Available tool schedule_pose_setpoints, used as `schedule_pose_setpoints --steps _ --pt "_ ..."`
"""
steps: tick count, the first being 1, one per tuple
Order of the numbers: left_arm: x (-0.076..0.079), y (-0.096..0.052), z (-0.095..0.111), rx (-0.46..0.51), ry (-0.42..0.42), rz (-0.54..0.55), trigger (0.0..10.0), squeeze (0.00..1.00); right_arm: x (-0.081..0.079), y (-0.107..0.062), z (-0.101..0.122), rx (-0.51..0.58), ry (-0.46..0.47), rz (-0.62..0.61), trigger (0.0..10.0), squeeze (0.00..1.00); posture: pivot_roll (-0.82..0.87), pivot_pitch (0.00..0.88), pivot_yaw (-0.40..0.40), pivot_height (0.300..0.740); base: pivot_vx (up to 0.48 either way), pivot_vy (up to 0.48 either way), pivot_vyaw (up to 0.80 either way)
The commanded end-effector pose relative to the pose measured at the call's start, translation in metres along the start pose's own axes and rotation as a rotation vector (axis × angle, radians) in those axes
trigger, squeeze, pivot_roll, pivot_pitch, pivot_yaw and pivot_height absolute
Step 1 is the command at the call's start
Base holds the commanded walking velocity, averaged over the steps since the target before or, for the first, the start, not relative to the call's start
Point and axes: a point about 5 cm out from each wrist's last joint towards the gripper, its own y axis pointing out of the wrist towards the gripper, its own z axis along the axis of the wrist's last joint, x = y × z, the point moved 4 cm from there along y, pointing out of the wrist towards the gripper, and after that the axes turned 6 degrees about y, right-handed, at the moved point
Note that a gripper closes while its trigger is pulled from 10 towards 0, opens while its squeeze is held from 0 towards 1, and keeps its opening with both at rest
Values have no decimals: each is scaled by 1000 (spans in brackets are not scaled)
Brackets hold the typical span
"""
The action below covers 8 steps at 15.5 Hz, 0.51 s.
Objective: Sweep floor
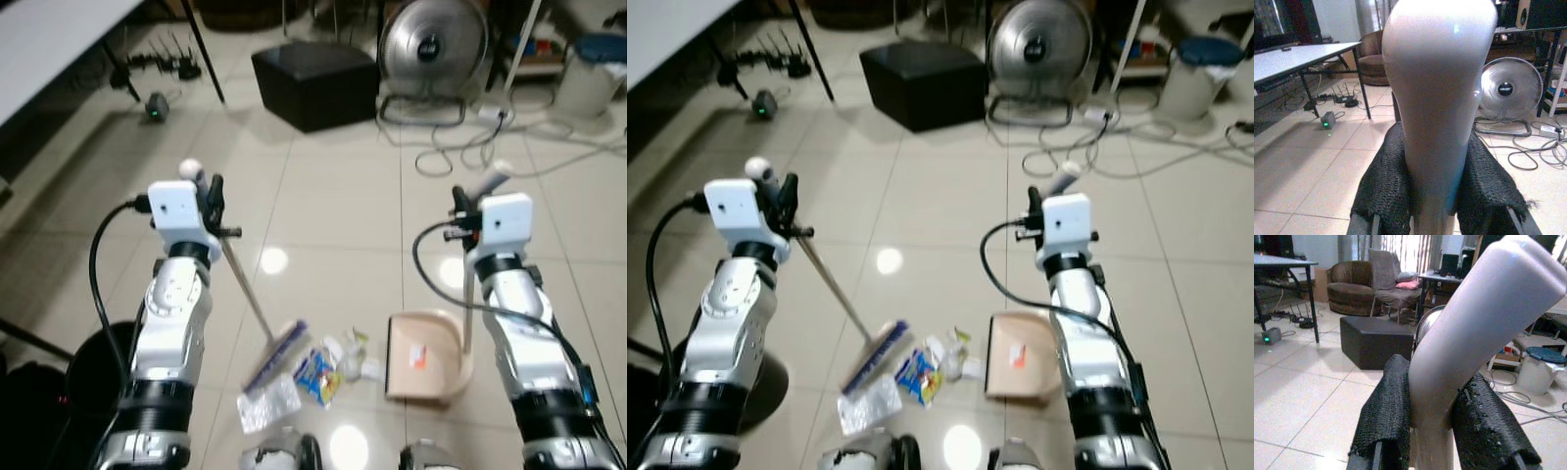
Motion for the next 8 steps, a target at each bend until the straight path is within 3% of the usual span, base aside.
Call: schedule_pose_setpoints --steps 1,5,8 --pt "-8 8 13 74 -15 39 10000 0 -12 8 12 66 -11 43 10000 0 118 234 164 740 0 0 0" --pt "3 23 8 90 -36 54 10000 0 -41 16 7 69 -5 122 10000 0 113 252 152 740 0 0 0" --pt "25 28 -1 71 -37 18 10000 0 -72 12 -2 58 -43 209 10000 0 103 252 153 740 0 0 0"
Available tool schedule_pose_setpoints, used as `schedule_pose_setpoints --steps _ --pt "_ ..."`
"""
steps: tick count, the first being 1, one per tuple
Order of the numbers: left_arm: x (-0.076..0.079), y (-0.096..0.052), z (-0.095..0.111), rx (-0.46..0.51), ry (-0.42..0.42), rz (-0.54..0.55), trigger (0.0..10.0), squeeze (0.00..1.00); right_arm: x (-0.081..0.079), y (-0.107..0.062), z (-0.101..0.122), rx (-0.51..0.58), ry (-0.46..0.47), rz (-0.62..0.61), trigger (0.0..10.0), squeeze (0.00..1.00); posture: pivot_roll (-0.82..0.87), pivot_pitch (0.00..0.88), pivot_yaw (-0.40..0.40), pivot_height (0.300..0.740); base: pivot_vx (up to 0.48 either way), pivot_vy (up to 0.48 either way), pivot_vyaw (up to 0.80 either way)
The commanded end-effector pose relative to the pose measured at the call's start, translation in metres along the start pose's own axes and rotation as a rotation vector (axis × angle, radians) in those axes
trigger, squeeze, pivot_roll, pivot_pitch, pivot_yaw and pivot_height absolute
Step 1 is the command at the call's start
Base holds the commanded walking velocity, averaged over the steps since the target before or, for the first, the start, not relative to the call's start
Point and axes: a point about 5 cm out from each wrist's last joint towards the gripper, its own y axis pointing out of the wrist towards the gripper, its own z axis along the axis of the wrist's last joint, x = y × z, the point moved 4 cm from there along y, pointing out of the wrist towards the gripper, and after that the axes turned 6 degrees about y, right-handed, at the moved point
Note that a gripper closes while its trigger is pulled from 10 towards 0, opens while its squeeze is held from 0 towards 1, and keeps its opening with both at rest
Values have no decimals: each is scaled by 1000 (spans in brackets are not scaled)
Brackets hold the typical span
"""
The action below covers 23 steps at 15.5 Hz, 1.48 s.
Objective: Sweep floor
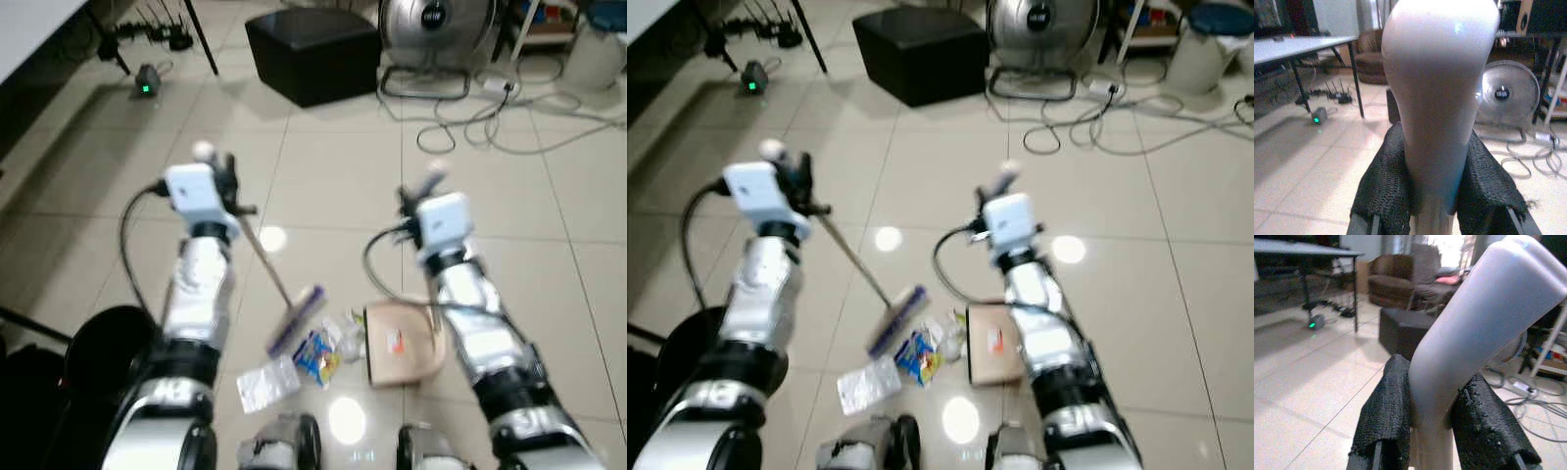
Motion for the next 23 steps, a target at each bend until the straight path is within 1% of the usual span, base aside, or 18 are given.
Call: schedule_pose_setpoints --steps 1,2,3,4,5,7,8,10,12,13,14,16,18,19,20,21,22,23 --pt "5 1 -2 6 12 1 10000 0 -14 4 8 44 -34 40 10000 0 99 252 153 740 0 0 0" --pt "13 1 -6 -6 12 -12 10000 0 -18 5 8 45 -47 43 10000 0 97 252 154 740 0 0 0" --pt "18 0 -8 -13 12 -20 10000 0 -18 6 8 46 -54 33 10000 0 96 253 154 740 0 0 0" --pt "22 -1 -11 -17 10 -25 10000 0 -16 6 8 47 -51 8 10000 0 90 245 157 740 0 0 0" --pt "26 -3 -15 -26 11 -22 10000 0 -14 8 8 42 -26 -40 10000 0 84 245 157 740 0 0 0" --pt "27 -3 -17 -28 15 -14 10000 0 -15 9 8 42 -1 -54 10000 0 75 245 158 740 0 0 0" --pt "27 -3 -19 -32 15 -1 10000 0 -20 9 9 40 13 -48 10000 0 65 241 160 740 0 0 0" --pt "28 -3 -23 -44 17 13 10000 0 -40 9 10 40 18 7 10000 0 44 235 162 740 0 0 0" --pt "31 -3 -24 -52 13 23 10000 0 -58 7 7 20 -13 75 10000 0 41 238 159 740 0 0 0" --pt "33 -2 -24 -54 10 25 10000 0 -61 6 6 16 -7 83 10000 0 44 237 155 740 0 0 0" --pt "39 0 -23 -59 -3 21 10000 0 -63 5 4 8 5 83 10000 0 52 235 150 740 0 0 0" --pt "45 2 -21 -69 -61 35 10000 0 -58 7 1 -11 15 43 10000 0 58 238 152 740 0 0 0" --pt "50 3 -19 -75 -144 59 10000 0 -44 11 -1 -37 46 -31 10000 0 69 234 156 740 0 0 0" --pt "54 6 -14 -72 -210 66 10000 0 -37 14 -3 -48 55 -60 10000 0 80 241 157 740 0 0 0" --pt "55 6 -12 -69 -227 63 10000 0 -36 14 -3 -51 58 -66 10000 0 83 240 159 740 0 0 0" --pt "60 8 -6 -54 -257 33 10000 0 -33 14 -4 -55 62 -76 10000 0 84 231 160 740 0 0 0" --pt "62 10 -1 -42 -281 11 10000 0 -30 15 -5 -59 64 -88 10000 0 86 227 162 740 0 0 0" --pt "61 11 2 -36 -287 3 10000 0 -29 15 -5 -61 66 -94 10000 0 87 228 162 740 0 0 0"
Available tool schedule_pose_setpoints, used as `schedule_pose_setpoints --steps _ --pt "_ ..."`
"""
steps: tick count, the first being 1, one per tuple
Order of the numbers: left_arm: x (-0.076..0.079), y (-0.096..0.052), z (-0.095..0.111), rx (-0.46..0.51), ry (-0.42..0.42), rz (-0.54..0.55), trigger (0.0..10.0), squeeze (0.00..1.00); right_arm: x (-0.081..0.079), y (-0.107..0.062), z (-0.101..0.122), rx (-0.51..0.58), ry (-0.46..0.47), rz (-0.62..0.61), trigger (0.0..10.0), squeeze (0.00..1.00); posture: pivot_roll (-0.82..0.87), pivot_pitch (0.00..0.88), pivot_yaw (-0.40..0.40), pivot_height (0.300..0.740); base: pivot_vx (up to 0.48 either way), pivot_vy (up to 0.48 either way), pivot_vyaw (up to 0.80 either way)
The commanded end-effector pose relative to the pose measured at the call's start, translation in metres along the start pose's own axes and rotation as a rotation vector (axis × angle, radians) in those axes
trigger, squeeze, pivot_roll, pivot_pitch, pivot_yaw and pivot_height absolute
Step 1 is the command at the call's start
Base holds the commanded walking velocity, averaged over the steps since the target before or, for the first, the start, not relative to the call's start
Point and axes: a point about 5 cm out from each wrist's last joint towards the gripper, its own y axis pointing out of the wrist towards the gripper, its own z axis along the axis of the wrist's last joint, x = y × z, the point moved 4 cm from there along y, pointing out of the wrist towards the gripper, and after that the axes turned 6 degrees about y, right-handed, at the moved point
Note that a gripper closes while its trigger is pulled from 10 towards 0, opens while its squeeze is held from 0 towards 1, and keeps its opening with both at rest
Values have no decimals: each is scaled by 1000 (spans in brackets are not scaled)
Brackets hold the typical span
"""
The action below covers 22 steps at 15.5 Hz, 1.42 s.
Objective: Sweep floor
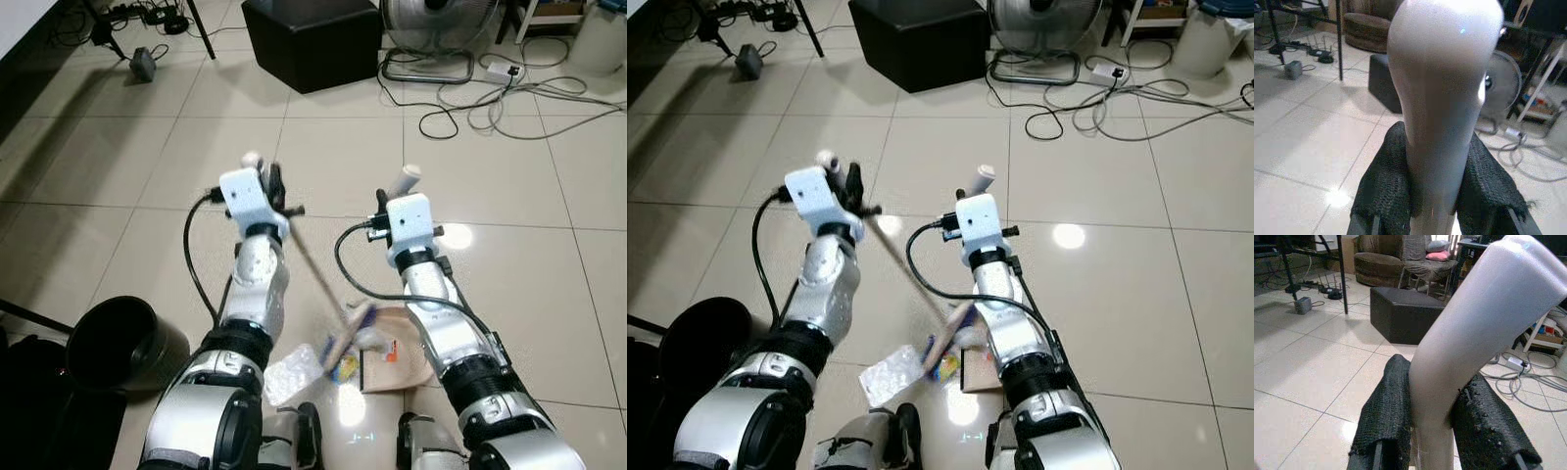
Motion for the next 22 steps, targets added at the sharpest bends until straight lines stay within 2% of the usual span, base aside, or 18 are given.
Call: schedule_pose_setpoints --steps 1,4,5,8,10,11,13,14,15,19,22 --pt "5 4 13 37 -68 -11 10000 0 -3 0 -5 -27 30 -7 10000 0 89 229 163 740 0 0 0" --pt "2 7 29 75 -71 -49 10000 0 0 0 -7 -33 35 -21 10000 0 90 213 163 740 0 0 0" --pt "6 7 36 84 -25 -130 10000 0 1 1 -8 -39 39 -26 10000 0 100 217 158 740 0 0 0" --pt "10 4 39 71 -28 -185 10000 0 3 3 -7 -39 46 -32 10000 0 97 207 155 740 0 0 0" --pt "7 5 41 74 -13 -196 10000 0 10 6 -5 -36 99 -68 10000 0 93 196 155 740 0 0 0" --pt "0 9 45 83 18 -180 10000 0 15 7 -2 -26 140 -80 10000 0 85 190 156 740 0 0 0" --pt "-14 15 54 109 105 -173 10000 0 24 7 0 -16 168 -91 10000 0 74 175 154 740 0 0 0" --pt "-17 16 55 112 121 -172 10000 0 26 7 0 -13 173 -93 10000 0 72 171 153 740 0 0 0" --pt "-27 19 59 121 150 -156 10000 0 33 5 2 2 190 -103 10000 0 59 159 149 740 0 0 0" --pt "-52 24 71 151 183 -93 10000 0 45 -10 3 50 253 -111 10000 0 51 135 134 740 0 0 0" --pt "-52 21 67 152 215 -121 10000 0 52 -14 8 74 284 -129 10000 0 41 123 129 740 0 0 0"
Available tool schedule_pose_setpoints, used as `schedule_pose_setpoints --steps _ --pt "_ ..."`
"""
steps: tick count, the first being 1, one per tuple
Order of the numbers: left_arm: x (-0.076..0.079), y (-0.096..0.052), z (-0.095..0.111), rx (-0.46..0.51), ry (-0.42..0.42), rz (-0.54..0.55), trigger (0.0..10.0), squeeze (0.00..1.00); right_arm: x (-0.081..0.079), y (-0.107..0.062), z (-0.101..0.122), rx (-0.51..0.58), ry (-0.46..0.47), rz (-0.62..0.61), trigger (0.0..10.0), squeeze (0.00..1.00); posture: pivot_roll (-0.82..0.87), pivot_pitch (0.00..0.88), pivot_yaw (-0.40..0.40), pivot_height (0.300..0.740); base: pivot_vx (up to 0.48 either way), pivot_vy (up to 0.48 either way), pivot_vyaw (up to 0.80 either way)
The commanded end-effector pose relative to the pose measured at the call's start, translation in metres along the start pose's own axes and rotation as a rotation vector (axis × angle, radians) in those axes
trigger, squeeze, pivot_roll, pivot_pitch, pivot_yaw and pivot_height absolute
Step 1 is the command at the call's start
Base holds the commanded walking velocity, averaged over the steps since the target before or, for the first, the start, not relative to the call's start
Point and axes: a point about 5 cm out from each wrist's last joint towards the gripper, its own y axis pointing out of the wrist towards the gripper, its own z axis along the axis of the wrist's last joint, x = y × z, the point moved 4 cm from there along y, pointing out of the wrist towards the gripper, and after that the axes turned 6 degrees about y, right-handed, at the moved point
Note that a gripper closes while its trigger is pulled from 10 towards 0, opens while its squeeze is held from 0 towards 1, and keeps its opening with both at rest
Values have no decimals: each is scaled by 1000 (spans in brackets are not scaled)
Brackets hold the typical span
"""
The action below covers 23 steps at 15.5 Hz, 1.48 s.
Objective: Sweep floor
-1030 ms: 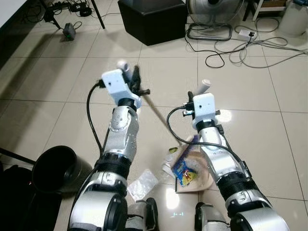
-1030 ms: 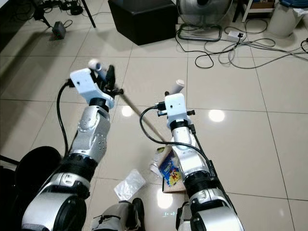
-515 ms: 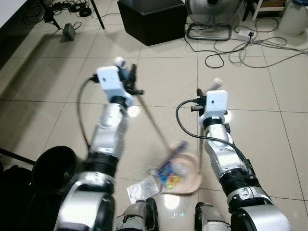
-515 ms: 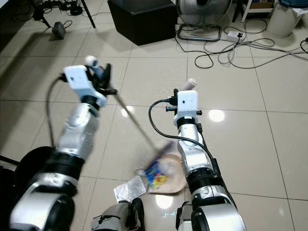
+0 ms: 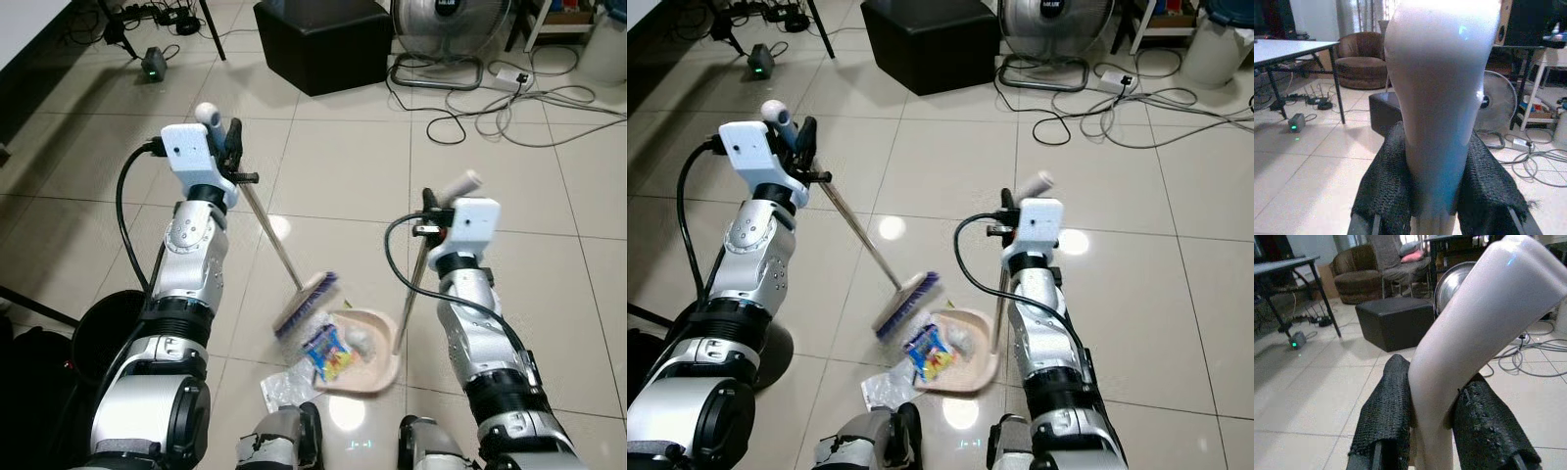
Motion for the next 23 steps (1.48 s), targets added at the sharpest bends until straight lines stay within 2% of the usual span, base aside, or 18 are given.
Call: schedule_pose_setpoints --steps 1,5,8,10,14,16,20,22,23 --pt "-1 -1 7 41 34 -20 10000 0 -4 2 12 45 30 11 10000 0 36 119 127 740 0 0 0" --pt "5 -18 -3 42 53 -59 10000 0 3 2 31 68 -5 9 10000 0 5 90 110 740 0 0 0" --pt "0 -32 -15 18 114 -63 10000 0 17 2 48 94 -10 -29 10000 0 -3 72 103 740 0 0 0" --pt "-4 -39 -19 7 139 -60 10000 0 21 2 56 103 -14 -34 10000 0 -6 68 98 740 0 0 0" --pt "-24 -39 -13 18 183 -26 10000 0 22 1 70 140 65 -32 10000 0 -8 46 103 740 0 0 0" --pt "-28 -39 -12 17 196 -29 10000 0 23 -1 76 150 75 -28 10000 0 -10 40 107 740 0 0 0" --pt "-36 -42 -12 -51 155 -19 10000 0 27 -6 100 174 61 -21 10000 0 -25 10 109 740 0 0 0" --pt "-46 -50 -11 -100 168 16 10000 0 23 -8 125 191 41 7 10000 0 -38 1 100 740 0 0 0" --pt "-44 -57 -12 -106 196 -19 10000 0 24 -9 133 198 44 9 10000 0 -39 0 97 740 0 0 0"
